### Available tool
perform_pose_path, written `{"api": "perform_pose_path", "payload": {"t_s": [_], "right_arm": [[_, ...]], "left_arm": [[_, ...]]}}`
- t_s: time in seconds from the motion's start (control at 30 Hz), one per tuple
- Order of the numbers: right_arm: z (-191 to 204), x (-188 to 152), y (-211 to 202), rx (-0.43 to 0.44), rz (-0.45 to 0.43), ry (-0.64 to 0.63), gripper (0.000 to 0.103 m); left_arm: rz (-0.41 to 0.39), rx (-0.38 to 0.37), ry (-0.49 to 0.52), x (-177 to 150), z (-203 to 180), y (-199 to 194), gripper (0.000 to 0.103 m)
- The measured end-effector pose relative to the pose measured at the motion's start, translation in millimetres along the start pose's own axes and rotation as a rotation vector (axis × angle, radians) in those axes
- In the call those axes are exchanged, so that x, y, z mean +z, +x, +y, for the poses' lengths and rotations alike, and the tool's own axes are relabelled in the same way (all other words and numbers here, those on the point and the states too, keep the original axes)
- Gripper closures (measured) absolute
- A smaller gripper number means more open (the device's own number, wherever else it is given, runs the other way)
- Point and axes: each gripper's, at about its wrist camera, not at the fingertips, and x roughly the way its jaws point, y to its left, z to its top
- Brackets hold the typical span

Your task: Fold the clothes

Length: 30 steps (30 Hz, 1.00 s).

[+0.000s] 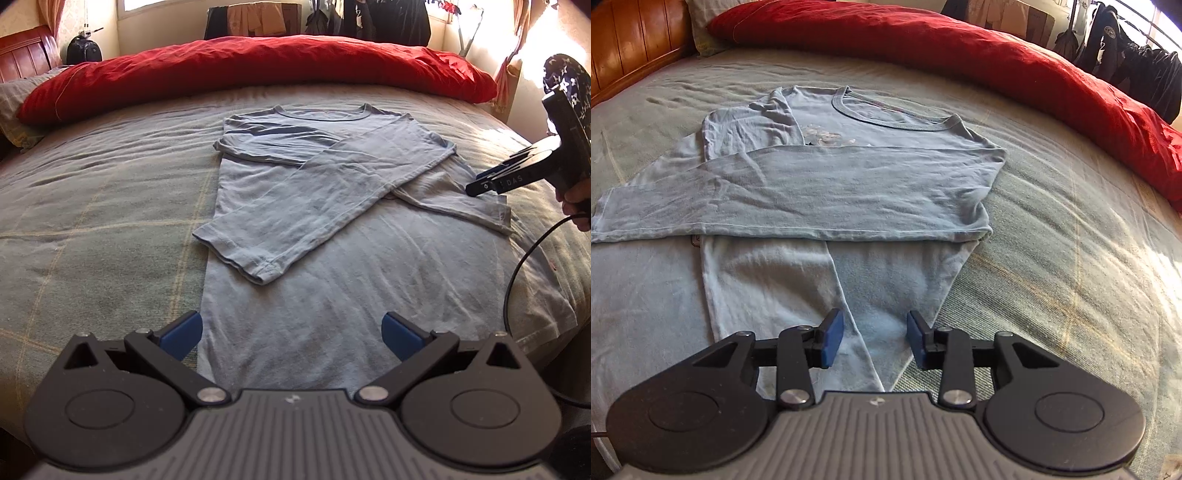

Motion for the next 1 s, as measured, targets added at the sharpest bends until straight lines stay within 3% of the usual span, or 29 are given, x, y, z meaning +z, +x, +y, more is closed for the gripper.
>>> {"api": "perform_pose_path", "payload": {"t_s": [0.13,0.23,0.4,0.57,0.7,0.8,0.9,1.0], "right_arm": [[-9,-4,-22,-0.001,-0.053,0.048,0.062],[2,-5,-38,0.082,-0.1,0.048,0.062],[33,-26,-21,0.094,0.03,-0.048,0.062],[27,-42,-44,0.107,0.05,0.023,0.061],[36,-19,-57,0.112,-0.047,0.004,0.06],[45,11,-39,0.11,-0.096,-0.012,0.06],[45,26,-7,0.137,-0.084,0.038,0.06],[35,16,13,0.133,-0.04,0.098,0.06]], "left_arm": [[-0.001,-0.002,0.01,0,-4,-1,0.001],[-0.001,-0.003,0.017,1,-6,-1,0.001],[-0.004,-0.008,0.022,-1,-9,-4,0.001],[-0.001,-0.006,0.015,-2,-6,-8,0.001],[-0.008,-0.004,0.029,2,-9,-9,0.001],[-0.015,-0.003,0.063,7,-16,-12,0.001],[-0.025,-0.003,0.076,9,-19,-16,0.001],[-0.018,-0.014,0.067,7,-16,-17,0.001]]}}
